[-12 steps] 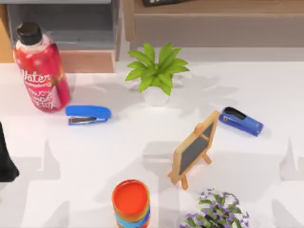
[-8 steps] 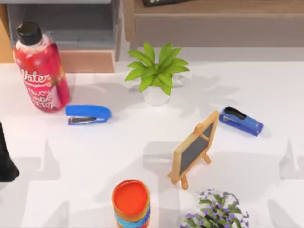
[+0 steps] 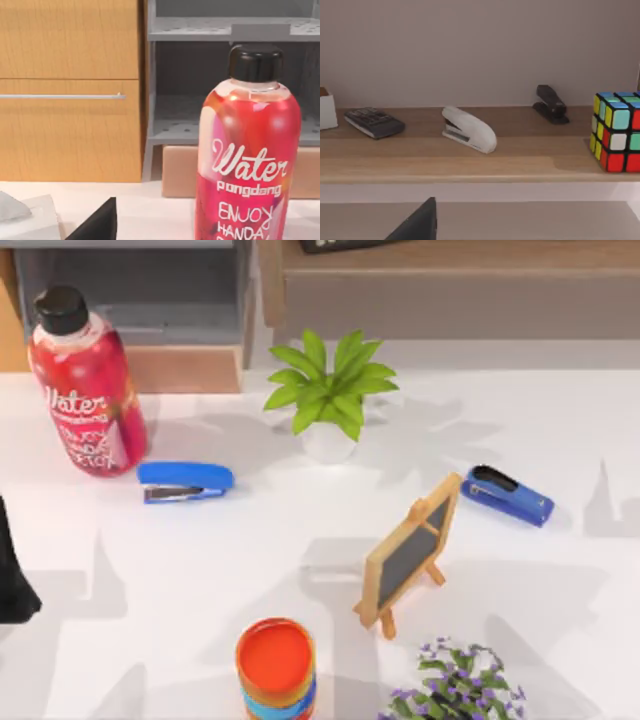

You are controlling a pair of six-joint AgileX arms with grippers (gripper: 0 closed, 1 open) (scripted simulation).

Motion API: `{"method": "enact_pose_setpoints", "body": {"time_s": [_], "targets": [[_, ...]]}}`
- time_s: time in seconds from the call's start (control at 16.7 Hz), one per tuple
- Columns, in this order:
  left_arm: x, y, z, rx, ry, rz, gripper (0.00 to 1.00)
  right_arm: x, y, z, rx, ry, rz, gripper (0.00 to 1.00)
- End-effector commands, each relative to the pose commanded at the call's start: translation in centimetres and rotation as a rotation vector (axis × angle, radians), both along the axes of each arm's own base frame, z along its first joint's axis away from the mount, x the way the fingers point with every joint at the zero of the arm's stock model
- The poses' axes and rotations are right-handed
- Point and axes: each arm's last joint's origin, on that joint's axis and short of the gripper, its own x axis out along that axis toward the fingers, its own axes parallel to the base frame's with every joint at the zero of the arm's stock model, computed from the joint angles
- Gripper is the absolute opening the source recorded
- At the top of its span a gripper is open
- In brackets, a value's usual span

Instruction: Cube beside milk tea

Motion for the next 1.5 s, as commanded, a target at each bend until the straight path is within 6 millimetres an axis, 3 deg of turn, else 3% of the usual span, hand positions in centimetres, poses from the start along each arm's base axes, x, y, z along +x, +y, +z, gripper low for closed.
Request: {"method": "enact_pose_setpoints", "body": {"time_s": [0.24,0.48,0.66,0.96,1.5], "targets": [[0.0,0.0,0.0,0.000,0.000,0.000,1.00,7.7,-2.8,1.2,0.001,0.053,-0.004,1.00],[0.0,0.0,0.0,0.000,0.000,0.000,1.00,15.5,-6.8,-1.9,0.009,0.101,0.000,1.00],[0.0,0.0,0.0,0.000,0.000,0.000,1.00,19.4,-9.7,-4.8,0.005,0.096,0.003,1.00],[0.0,0.0,0.0,0.000,0.000,0.000,1.00,22.2,-12.8,-8.0,-0.013,0.065,-0.005,1.00],[0.0,0.0,0.0,0.000,0.000,0.000,1.00,23.2,-13.0,-8.1,-0.016,0.061,-0.007,1.00]]}}
